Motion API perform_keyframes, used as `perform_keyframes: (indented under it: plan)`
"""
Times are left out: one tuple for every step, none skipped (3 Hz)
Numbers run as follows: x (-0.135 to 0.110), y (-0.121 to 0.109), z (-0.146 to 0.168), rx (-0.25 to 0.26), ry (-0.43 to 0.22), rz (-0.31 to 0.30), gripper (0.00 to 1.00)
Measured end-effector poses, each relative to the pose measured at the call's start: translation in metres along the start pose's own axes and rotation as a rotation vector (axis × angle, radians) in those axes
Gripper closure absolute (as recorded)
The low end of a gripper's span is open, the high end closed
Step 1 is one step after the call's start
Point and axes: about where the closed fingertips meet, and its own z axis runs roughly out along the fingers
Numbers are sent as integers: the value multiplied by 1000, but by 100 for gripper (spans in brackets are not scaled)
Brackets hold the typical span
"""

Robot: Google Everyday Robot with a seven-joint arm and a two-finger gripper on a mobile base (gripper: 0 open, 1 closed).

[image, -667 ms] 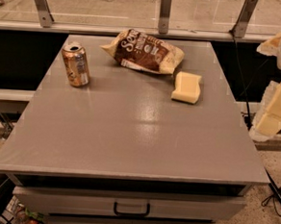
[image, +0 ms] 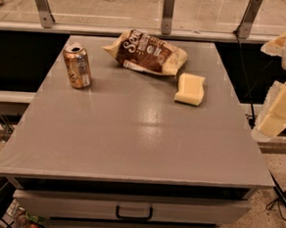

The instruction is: Pick sponge

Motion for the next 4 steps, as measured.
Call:
perform_keyframes:
  plan:
    - [8, -4, 13, 20, -98, 68, 0]
    - [9, -4, 32, 55, -246, 172, 0]
    - [5, -19, 64, 94, -399, 260, 0]
    - [-12, -43, 98, 129, -550, 336, 0]
